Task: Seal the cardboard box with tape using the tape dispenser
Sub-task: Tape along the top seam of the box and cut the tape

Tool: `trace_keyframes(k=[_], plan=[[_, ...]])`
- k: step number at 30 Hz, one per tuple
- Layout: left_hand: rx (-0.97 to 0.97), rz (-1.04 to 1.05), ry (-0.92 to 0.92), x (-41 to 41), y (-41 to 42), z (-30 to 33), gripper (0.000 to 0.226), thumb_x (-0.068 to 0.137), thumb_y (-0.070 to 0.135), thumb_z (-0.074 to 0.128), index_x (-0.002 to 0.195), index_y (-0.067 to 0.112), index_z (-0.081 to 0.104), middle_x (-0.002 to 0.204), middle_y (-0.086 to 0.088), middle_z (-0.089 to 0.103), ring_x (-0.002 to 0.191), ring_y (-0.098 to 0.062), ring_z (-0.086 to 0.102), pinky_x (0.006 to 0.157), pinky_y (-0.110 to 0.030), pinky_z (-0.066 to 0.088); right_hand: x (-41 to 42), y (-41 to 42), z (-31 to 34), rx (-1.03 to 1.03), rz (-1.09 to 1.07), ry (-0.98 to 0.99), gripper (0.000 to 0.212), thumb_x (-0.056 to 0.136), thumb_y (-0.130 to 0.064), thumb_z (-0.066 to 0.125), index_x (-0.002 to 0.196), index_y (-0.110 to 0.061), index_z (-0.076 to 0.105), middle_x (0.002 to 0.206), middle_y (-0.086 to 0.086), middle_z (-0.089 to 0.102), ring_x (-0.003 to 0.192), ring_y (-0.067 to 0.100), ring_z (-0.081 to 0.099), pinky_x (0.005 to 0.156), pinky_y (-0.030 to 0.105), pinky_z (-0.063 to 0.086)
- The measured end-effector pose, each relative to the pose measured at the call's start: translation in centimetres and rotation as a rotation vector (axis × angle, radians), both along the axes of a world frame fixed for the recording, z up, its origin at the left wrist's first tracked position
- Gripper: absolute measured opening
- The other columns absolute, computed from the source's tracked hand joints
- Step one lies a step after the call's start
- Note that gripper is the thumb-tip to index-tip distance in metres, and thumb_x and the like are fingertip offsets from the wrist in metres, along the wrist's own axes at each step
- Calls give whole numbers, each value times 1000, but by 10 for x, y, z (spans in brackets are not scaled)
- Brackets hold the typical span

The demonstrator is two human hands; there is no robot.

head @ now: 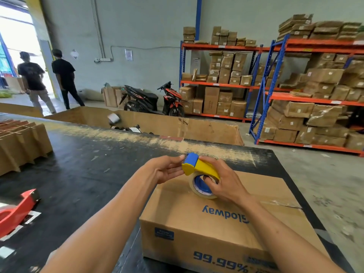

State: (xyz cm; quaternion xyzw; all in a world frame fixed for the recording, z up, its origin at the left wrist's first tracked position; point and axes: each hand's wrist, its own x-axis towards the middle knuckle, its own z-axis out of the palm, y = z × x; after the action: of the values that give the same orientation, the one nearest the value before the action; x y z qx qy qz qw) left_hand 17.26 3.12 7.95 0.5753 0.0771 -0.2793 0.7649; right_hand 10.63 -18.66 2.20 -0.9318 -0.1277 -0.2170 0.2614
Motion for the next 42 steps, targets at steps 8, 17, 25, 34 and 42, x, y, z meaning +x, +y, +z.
trace_keyframes(k=[8,17,25,34,42], plan=[[96,59,-56,13,15,-12,8,91,-9,56,94,-4,62,92,-21,69,78,-29,69,68,-39,61,14,5,6,9,82,39,64,85,-35,63,141,-56,41,105,1,55,90,15,55,80,36,51],[174,232,-139,14,15,-19,17,88,-19,53,100,-9,60,80,-24,67,60,-30,69,43,-32,57,23,8,19,38,122,145,52,87,-68,60,137,-65,46,94,0,56,85,14,54,80,36,47],[175,273,-145,24,58,-25,25,86,-24,51,105,-8,55,85,-27,71,62,-31,74,54,-37,62,15,-32,37,-25,142,232,45,80,-73,65,123,-70,54,111,-12,65,98,9,58,89,43,51],[518,351,-310,20,62,-73,29,73,-1,83,98,6,69,87,-13,73,66,-16,69,59,-25,54,34,-5,51,-458,102,303,58,80,-85,48,134,-66,46,98,-8,58,94,16,54,83,39,47],[541,376,-291,22,54,-95,15,77,6,82,87,4,72,92,-14,74,89,-29,71,79,-37,59,36,-8,50,-507,98,299,63,79,-87,42,137,-66,42,97,-8,57,93,16,53,82,39,46]])
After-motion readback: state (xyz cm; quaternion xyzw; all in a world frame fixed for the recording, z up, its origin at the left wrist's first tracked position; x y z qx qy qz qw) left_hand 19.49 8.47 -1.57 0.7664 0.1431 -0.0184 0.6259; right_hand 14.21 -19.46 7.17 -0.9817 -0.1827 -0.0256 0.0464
